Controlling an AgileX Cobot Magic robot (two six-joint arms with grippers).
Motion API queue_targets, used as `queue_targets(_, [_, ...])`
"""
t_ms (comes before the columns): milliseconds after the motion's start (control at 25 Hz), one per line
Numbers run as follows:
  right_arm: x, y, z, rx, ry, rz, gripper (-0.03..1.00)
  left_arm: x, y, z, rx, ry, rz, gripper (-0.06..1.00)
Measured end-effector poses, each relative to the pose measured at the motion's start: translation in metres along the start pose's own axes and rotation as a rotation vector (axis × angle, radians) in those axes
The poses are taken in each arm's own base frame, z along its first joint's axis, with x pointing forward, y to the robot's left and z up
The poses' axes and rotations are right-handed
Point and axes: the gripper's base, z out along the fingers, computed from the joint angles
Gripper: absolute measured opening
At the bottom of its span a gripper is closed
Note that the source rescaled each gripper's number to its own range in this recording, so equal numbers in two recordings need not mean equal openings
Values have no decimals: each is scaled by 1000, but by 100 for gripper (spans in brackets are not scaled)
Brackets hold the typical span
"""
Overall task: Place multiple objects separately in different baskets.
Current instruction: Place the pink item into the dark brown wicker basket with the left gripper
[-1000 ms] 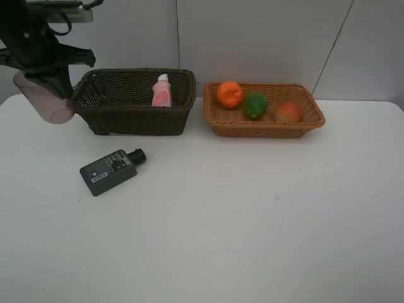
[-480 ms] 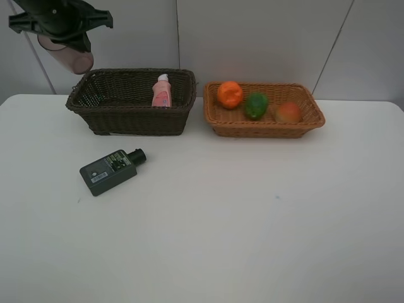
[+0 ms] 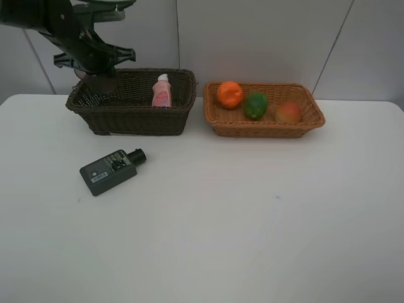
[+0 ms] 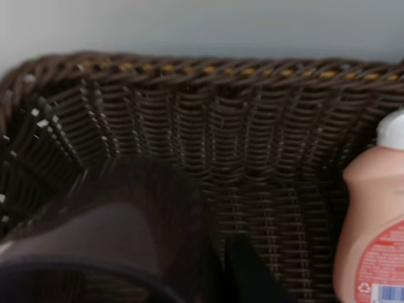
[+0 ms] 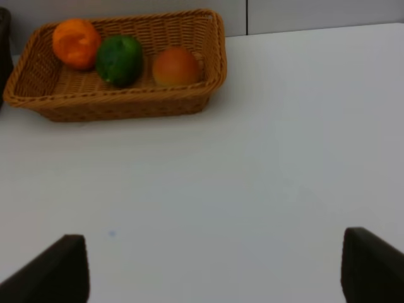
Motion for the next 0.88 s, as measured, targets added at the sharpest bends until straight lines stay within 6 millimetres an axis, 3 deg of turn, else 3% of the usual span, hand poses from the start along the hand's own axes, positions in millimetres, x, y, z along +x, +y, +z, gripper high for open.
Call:
queue_targets(120, [0,0,0,0,0,0,70,11,1,15,0,32,-17,0])
queue_targets(440, [0,0,0,0,0,0,70,26,3,33,-5,78,-39,0])
queue_targets(560, [0,0,0,0,0,0,70,30,1,36,-5,90,-37,7])
queue_targets(640, [0,0,0,0,0,0,70,30,-2,36,3,82,-34,27])
queue_targets(800, [0,0,0,0,0,0,70,29,-8,35,18,66,-19,86])
queue_targets(880, [0,0,0,0,0,0,70,27,-9,32,21,58,-14,96])
